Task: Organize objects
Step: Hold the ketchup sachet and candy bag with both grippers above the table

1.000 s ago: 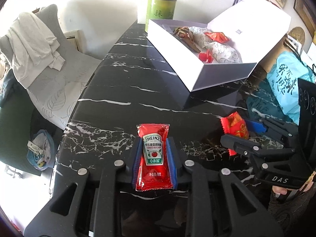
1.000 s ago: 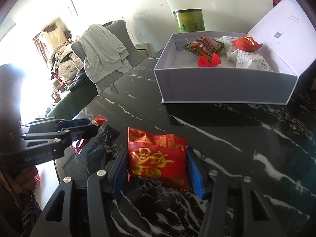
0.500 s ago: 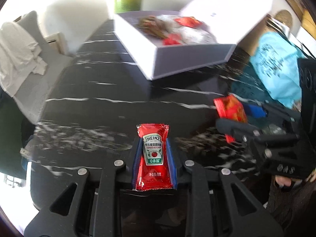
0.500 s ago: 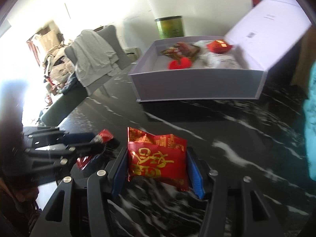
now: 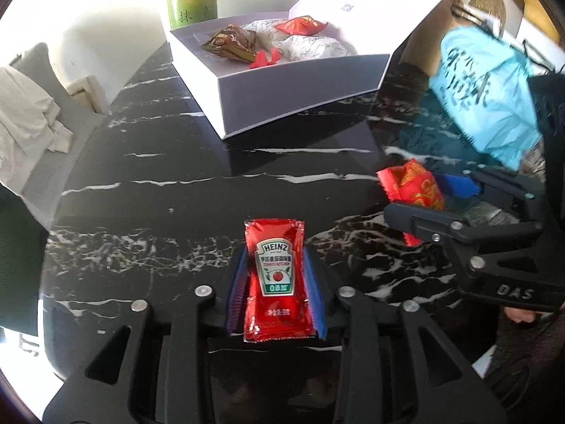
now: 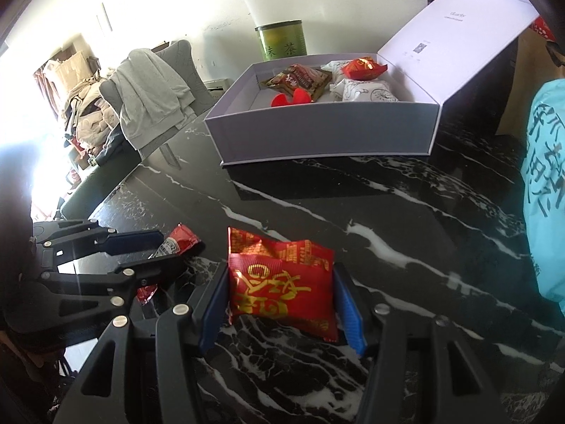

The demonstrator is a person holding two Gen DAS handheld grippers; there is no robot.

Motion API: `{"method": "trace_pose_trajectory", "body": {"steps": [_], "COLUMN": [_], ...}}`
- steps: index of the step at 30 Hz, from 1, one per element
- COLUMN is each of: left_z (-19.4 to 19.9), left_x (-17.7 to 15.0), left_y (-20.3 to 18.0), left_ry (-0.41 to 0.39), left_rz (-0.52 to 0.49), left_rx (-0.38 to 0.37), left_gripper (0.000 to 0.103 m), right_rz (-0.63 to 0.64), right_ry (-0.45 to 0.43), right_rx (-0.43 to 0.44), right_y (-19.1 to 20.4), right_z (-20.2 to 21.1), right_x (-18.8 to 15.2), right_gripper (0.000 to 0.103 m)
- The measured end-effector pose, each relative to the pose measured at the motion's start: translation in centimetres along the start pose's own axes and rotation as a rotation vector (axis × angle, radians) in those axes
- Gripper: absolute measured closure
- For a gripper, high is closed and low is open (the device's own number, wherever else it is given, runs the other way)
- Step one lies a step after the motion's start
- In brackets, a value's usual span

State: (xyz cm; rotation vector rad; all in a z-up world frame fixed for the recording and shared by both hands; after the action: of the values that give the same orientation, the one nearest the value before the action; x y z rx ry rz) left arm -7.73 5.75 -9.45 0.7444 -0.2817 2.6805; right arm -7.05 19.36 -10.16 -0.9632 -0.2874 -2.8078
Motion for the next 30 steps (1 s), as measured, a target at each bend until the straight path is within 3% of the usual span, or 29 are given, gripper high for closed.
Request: {"method": "trace_pose_trajectory", "body": {"steps": [1, 3, 5, 14, 23, 25, 30], "left_z": [0.0, 0.0, 0.1, 0.5, 0.4, 0.3, 0.0], "left_x": [0.0, -0.1, -0.3, -0.7, -0.5, -0.3, 0.3], "left_y": [0.0, 0.3, 0.6, 0.3, 0.0, 0.1, 0.5], "left_ry": [-0.002, -0.009, -0.015, -0.012, 0.012, 0.013, 0.031], "left_rz": [-0.007, -0.006, 0.016, 0.013, 0.003, 0.002, 0.027], "left_rx": [0.022, 0.04, 0.008, 0.014, -0.01, -0.019, -0.021], "left_gripper": [0.062, 0.059, 0.059, 0.059, 0.069, 0.076, 0.079], "right_rz": [0.0, 0.001, 0.0, 0.018, -0.012, -0.012, -0.008], "right_ry": [0.003, 0.005, 0.005, -0.001, 0.1, 0.103, 0.111], "right_rx": [-0.001, -0.003, -0.003, -0.036, -0.017, -0.03, -0.044], "right_y": [0.1, 0.2, 0.3, 0.3, 0.5, 0.3, 0.0], "right_z": [0.0, 0.1, 0.2, 2.1, 2.5, 2.5, 2.5], "right_x": [-0.1, -0.3, -0.4, -0.7, -3.3, -3.5, -2.8], "right_gripper": [0.045, 0.045, 0.045, 0.045, 0.045, 0.045, 0.045]}}
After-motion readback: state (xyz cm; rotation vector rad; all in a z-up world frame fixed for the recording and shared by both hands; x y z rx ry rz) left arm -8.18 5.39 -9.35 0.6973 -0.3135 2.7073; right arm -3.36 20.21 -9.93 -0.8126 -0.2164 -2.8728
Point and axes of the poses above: each gripper's, at about its wrist camera, not at the fingertips, and z roughly against the way its jaws point, y to its left, x to its top, the point moved 6 cm from there along -z, roughly the way its jaws point, and after that the axes turned 5 degrees about -x, right-handed, at the moved point
